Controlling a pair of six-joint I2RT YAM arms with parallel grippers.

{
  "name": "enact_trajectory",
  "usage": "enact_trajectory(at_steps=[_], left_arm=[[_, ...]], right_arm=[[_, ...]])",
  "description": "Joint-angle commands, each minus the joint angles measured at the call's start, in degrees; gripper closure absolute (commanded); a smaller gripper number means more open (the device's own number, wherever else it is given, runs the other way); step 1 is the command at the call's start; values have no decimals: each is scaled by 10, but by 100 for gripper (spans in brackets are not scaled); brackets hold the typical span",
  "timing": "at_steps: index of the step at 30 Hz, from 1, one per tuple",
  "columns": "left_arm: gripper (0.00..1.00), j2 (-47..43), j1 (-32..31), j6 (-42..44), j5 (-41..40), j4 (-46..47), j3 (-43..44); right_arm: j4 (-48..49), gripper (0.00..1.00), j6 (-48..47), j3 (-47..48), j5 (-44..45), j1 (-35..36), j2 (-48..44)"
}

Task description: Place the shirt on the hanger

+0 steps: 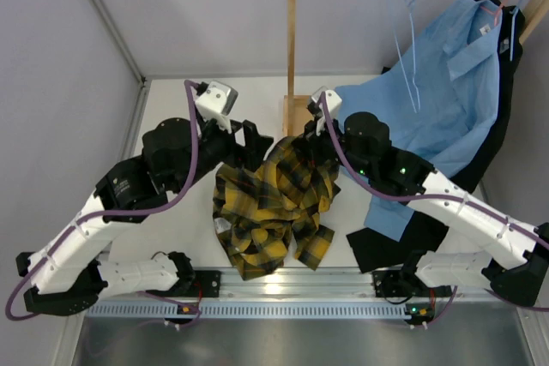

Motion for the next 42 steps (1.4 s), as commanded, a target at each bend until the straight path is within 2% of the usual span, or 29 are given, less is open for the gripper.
enact_trajectory(at_steps=[1, 2, 3, 7, 10, 11, 12, 14, 17, 18, 19, 21, 22, 24, 27, 29, 42], left_arm=[[18, 59, -3, 32, 30, -8, 20], [23, 63, -4, 12, 8, -9, 9], [34, 61, -7, 1, -4, -8, -6], [42, 38, -29, -64, -32, -7, -82], [39, 38, -107, -91, -132, -7, -101], [37, 45, -162, -97, -180, -8, -99], [35, 49, -185, -101, -263, -9, -98], [31, 81, -204, -133, -305, -25, -80], [31, 141, -204, -227, -398, -113, -62], [31, 155, -203, -227, -412, -131, -60], [33, 163, -201, -260, -418, -141, -58], [41, 177, -178, -272, -408, -142, -67], [44, 179, -165, -279, -377, -134, -72], [50, 185, -131, -268, -341, -112, -83], [56, 192, -130, -251, -302, -66, -96], [59, 202, -128, -251, -304, -61, -94], [61, 220, -57, -253, -262, -48, -129]], right_arm=[[-117, 100, 12, 74, 69, 6, 30], [-131, 100, 13, 81, 74, 5, 33], [-134, 100, 15, 88, 80, 6, 34], [-140, 100, 5, 98, 111, 6, 40], [-148, 100, 4, 117, 132, 3, 65], [-150, 100, 5, 123, 137, 3, 84], [-151, 100, 11, 132, 142, 2, 92], [-154, 100, 24, 141, 164, 0, 114], [-152, 100, 42, 150, 190, -1, 125], [-152, 100, 46, 151, 190, -1, 125], [-151, 100, 48, 151, 191, -1, 125], [-148, 100, 52, 152, 193, 0, 122], [-147, 100, 52, 152, 193, -1, 122], [-147, 100, 54, 152, 194, -1, 118], [-145, 100, 52, 152, 200, 0, 121], [-145, 100, 51, 152, 209, -1, 127], [-125, 100, 58, 137, 191, -1, 128]])
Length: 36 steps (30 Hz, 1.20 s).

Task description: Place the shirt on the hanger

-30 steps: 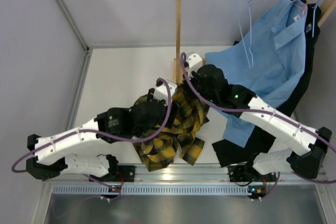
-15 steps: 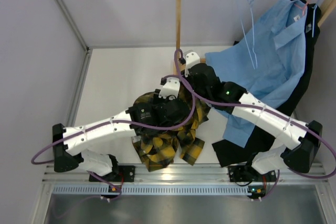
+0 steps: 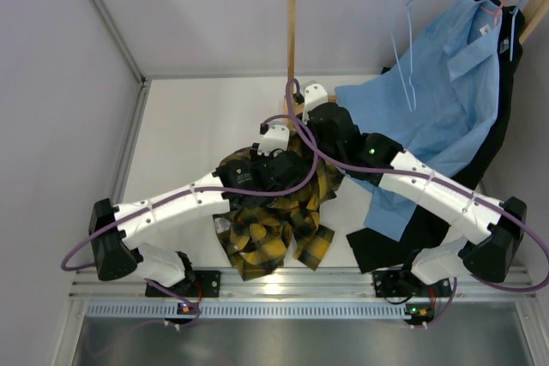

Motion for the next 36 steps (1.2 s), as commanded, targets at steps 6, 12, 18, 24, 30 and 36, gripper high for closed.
enact_trajectory(at_steps=[6, 12, 18, 24, 30, 36], left_arm=[[85, -45, 50, 39, 50, 55, -33], [93, -87, 79, 126, 120, 94, -46], [100, -113, 108, 172, 210, 94, -37], [100, -143, 135, 199, 283, 91, -20], [100, -190, 143, 188, 290, 91, -35], [100, -198, 145, 161, 293, 91, -65]], right_arm=[[33, 100, 14, -13, -17, -7, -20], [42, 100, 22, -38, -58, -33, -49], [44, 90, 20, -71, -140, -79, -88], [38, 63, 11, -92, -219, -110, -172], [-64, 40, -28, 1, -145, -135, -229], [-165, 30, -62, 139, 5, -209, -175]])
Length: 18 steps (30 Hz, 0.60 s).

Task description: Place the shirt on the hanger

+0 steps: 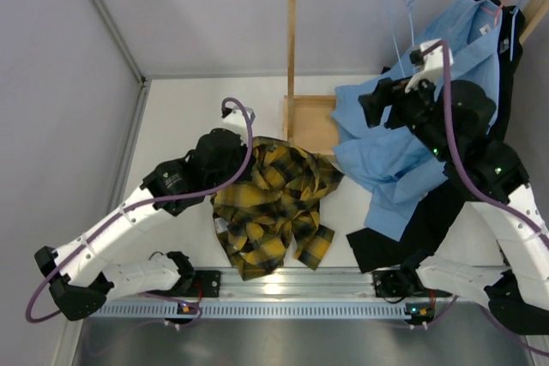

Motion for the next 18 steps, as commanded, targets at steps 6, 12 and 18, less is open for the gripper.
enact_trajectory(at_steps=[6, 12, 18], left_arm=[[100, -5, 3, -21, 45, 14, -57], [100, -16, 3, -19, 61, 14, -82], [100, -33, 3, -12, 78, 14, -100]], right_arm=[[-76, 28, -60, 92, 25, -165, 72], [-76, 41, -57, 99, -91, -230, 143], [-75, 53, -56, 102, -92, -243, 150]])
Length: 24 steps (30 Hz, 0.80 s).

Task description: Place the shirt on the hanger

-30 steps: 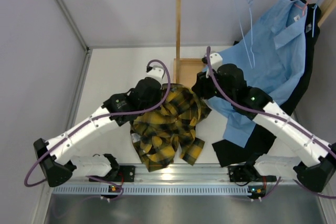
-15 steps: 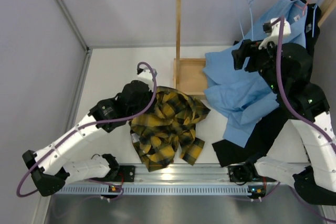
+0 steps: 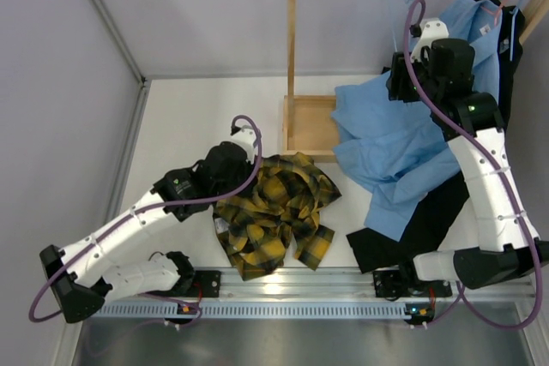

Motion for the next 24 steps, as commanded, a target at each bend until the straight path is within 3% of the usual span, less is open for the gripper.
enact_trajectory(at_steps=[1, 9, 17, 22, 24], left_arm=[[100, -22, 2, 2, 18, 14, -15], [100, -32, 2, -1, 31, 13, -26], [100, -24, 2, -4, 35, 14, -33], [100, -24, 2, -5, 38, 15, -35], [100, -23, 2, -4, 39, 15, -35]], right_arm=[[-5, 56, -4, 20, -17, -12, -19], [-6, 62, -2, 28, 6, -12, -15], [-3, 84, -4, 45, 27, -13, -14], [0, 88, -5, 58, 26, -12, -6], [0, 96, -5, 59, 27, -12, -2]])
